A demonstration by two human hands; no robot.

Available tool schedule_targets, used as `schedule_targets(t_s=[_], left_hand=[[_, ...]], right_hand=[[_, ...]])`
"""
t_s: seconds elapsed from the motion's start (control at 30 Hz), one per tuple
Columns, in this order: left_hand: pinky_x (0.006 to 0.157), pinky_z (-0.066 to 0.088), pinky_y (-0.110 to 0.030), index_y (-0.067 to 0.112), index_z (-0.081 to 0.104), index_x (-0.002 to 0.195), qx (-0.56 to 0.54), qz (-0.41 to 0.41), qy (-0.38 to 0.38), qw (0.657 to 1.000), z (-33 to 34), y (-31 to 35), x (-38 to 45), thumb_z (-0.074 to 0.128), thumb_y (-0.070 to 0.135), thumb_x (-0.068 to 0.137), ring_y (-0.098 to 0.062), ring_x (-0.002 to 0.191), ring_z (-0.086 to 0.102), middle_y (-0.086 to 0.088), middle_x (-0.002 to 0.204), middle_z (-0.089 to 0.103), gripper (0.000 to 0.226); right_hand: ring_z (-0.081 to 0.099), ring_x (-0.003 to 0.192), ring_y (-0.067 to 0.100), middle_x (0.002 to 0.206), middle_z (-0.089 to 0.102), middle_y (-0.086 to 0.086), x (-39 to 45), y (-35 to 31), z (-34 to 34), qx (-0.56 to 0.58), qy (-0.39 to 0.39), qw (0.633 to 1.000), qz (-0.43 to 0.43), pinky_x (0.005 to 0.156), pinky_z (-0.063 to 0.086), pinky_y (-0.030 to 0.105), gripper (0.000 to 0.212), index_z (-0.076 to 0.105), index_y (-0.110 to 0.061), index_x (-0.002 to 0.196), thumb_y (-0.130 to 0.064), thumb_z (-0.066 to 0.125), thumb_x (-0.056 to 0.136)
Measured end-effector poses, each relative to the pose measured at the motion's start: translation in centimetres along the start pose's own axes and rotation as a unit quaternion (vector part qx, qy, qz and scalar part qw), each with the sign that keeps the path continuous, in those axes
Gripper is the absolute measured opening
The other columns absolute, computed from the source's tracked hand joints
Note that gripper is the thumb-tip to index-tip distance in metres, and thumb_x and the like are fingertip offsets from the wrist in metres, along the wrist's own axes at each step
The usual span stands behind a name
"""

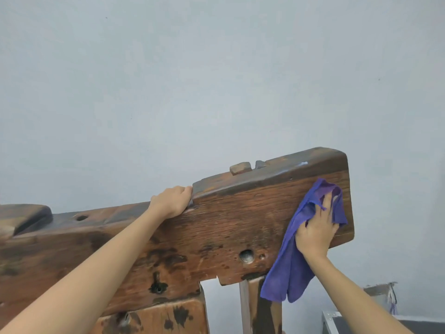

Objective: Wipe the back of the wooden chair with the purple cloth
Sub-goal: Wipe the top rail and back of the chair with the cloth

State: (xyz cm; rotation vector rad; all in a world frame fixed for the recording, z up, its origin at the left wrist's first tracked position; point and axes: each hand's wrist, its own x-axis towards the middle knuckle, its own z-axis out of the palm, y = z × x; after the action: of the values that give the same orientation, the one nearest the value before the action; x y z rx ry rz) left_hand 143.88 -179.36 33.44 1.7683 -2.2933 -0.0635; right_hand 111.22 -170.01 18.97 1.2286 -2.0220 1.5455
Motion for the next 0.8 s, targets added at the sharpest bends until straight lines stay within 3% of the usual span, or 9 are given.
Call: schedule_targets(t_s=[0.07,0.17,0.27,0.37,0.43,0.47,0.57,0.7,0.8], left_hand=[[0.092,0.037,-0.044,0.013,0.056,0.114,0.032,0.023,0.006,0.999,0.2,-0.3,0.2,0.024,0.030,0.106,-0.032,0.115,0.053,-0.009,0.129,0.059,0.037],[0.088,0.041,-0.042,0.021,0.044,0.087,0.059,0.041,0.015,0.997,0.5,-0.8,0.5,0.030,0.024,0.104,-0.028,0.098,0.048,-0.009,0.121,0.059,0.023],[0.086,0.041,-0.041,0.024,0.033,0.076,0.071,0.048,0.027,0.996,0.5,-0.8,0.5,0.032,0.023,0.103,-0.026,0.093,0.044,-0.010,0.118,0.058,0.027],[0.083,0.038,-0.039,0.024,0.037,0.081,0.079,0.049,0.031,0.995,0.7,-1.0,0.8,0.028,0.024,0.104,-0.025,0.094,0.043,-0.008,0.120,0.057,0.024],[0.082,0.036,-0.038,0.023,0.039,0.086,0.086,0.056,0.032,0.994,0.9,-1.0,1.1,0.030,0.026,0.104,-0.024,0.095,0.043,-0.007,0.121,0.057,0.021],[0.082,0.035,-0.038,0.022,0.040,0.087,0.088,0.059,0.030,0.994,0.9,-1.0,1.1,0.032,0.026,0.104,-0.024,0.096,0.044,-0.007,0.121,0.057,0.020],[0.083,0.037,-0.039,0.023,0.039,0.086,0.094,0.061,0.022,0.993,0.9,-1.1,1.3,0.036,0.025,0.104,-0.029,0.108,0.052,-0.007,0.122,0.057,0.018],[0.082,0.039,-0.039,0.023,0.039,0.084,0.093,0.064,0.022,0.993,1.1,-1.1,1.5,0.040,0.025,0.103,-0.029,0.104,0.051,-0.007,0.120,0.057,0.019],[0.080,0.038,-0.039,0.025,0.035,0.077,0.081,0.060,0.022,0.995,1.1,-1.3,1.4,0.039,0.026,0.102,-0.028,0.099,0.050,-0.007,0.118,0.058,0.026]], right_hand=[[0.025,0.150,0.038,0.162,0.030,0.021,1.1,-1.0,0.1,0.034,0.061,0.996,0.059,0.110,0.030,0.066,0.061,0.038,-0.002,0.148,-0.024,0.033,0.091],[0.031,0.148,0.043,0.157,0.036,0.027,3.7,-2.1,-0.4,0.064,0.119,0.983,0.128,0.114,0.030,0.063,0.064,0.036,0.005,0.150,-0.027,0.021,0.097],[0.028,0.150,0.041,0.160,0.031,0.028,6.4,-2.1,-1.0,0.068,0.137,0.979,0.133,0.119,0.025,0.056,0.068,0.026,0.007,0.154,-0.033,0.018,0.099],[0.046,0.136,0.044,0.146,0.049,0.026,9.8,-2.0,-2.3,0.080,0.161,0.978,0.103,0.110,0.037,0.057,0.066,0.043,0.002,0.146,-0.038,0.021,0.099],[0.056,0.114,0.043,0.126,0.057,0.020,12.1,-2.7,-4.1,0.076,0.117,0.986,0.086,0.089,0.044,0.050,0.055,0.053,-0.005,0.124,-0.043,0.024,0.098],[0.057,0.101,0.041,0.115,0.059,0.018,13.2,-3.1,-4.9,0.065,0.080,0.992,0.071,0.079,0.041,0.044,0.046,0.055,-0.008,0.108,-0.042,0.027,0.097],[0.053,0.080,0.038,0.086,0.063,0.011,16.3,-4.9,-7.3,-0.038,-0.026,0.999,0.012,0.070,0.039,0.039,0.049,0.054,-0.011,0.076,-0.051,0.028,0.089],[0.060,0.087,0.034,0.093,0.071,0.002,17.6,-7.0,-8.2,-0.222,-0.162,0.957,-0.096,0.073,0.042,0.038,0.055,0.067,-0.029,0.080,-0.063,0.026,0.094],[0.065,0.097,0.025,0.103,0.073,-0.009,16.5,-9.4,-7.7,-0.259,-0.223,0.917,-0.207,0.079,0.049,0.039,0.073,0.069,-0.040,0.091,-0.084,0.011,0.086]])
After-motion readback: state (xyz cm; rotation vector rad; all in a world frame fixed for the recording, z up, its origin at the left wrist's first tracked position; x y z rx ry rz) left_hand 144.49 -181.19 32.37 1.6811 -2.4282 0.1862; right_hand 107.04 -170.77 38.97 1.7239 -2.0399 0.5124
